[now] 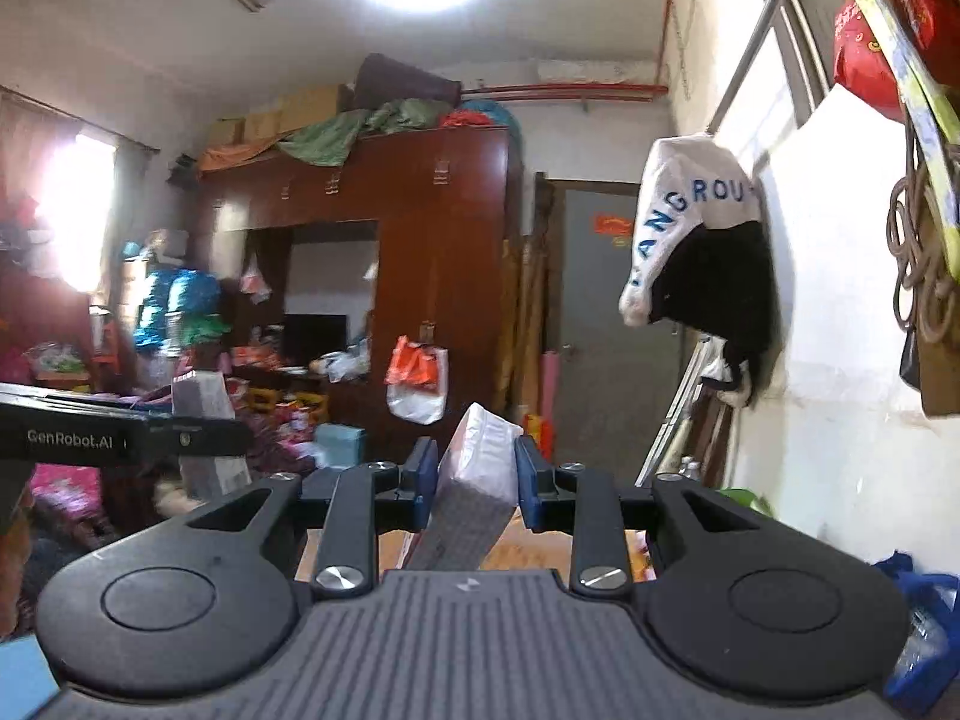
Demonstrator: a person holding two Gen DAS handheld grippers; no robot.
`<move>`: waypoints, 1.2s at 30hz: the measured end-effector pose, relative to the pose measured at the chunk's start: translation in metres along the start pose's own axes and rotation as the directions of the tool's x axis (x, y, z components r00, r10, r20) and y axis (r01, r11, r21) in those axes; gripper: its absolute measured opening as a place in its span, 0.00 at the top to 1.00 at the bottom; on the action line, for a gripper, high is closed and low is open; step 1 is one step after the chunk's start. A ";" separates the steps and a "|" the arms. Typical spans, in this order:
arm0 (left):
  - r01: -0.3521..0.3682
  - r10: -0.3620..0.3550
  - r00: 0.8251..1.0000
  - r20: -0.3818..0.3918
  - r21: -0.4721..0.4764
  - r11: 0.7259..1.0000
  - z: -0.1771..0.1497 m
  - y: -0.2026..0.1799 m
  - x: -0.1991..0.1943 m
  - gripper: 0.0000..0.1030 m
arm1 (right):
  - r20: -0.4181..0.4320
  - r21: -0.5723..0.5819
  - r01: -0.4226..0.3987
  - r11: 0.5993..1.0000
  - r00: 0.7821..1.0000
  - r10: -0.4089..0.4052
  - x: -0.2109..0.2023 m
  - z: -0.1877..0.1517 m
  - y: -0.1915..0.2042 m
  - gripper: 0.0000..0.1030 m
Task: Organize objects
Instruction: 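Lift both held packs up toward the white basket, then open both grippers over the white basket to drop the packs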
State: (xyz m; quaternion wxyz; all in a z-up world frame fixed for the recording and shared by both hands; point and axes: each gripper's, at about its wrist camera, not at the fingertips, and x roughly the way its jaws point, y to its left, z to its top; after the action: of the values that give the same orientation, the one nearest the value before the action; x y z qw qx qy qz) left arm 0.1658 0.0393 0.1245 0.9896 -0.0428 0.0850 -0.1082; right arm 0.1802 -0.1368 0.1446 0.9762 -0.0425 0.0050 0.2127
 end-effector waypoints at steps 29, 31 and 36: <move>-0.064 0.065 0.995 -0.077 0.018 0.998 -0.048 0.015 0.022 0.09 | -0.102 0.091 -0.025 0.996 0.994 0.034 -0.009 -0.038 -0.026 0.09; -0.072 0.073 0.995 -0.066 0.028 0.997 -0.065 0.013 -0.007 0.09 | -0.071 0.160 -0.024 0.987 0.997 0.036 -0.045 -0.058 -0.032 0.01; -0.066 0.057 0.994 -0.090 -0.104 0.992 -0.121 0.026 -0.062 0.09 | -0.209 0.222 -0.040 0.974 0.974 0.087 -0.092 -0.121 -0.022 0.00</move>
State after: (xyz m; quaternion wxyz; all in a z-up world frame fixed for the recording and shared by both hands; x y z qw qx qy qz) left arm 0.0897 0.0702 0.0132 0.9841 -0.0885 0.1349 -0.0745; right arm 0.1062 -0.2052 0.0287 0.9612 0.0409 0.1365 0.2363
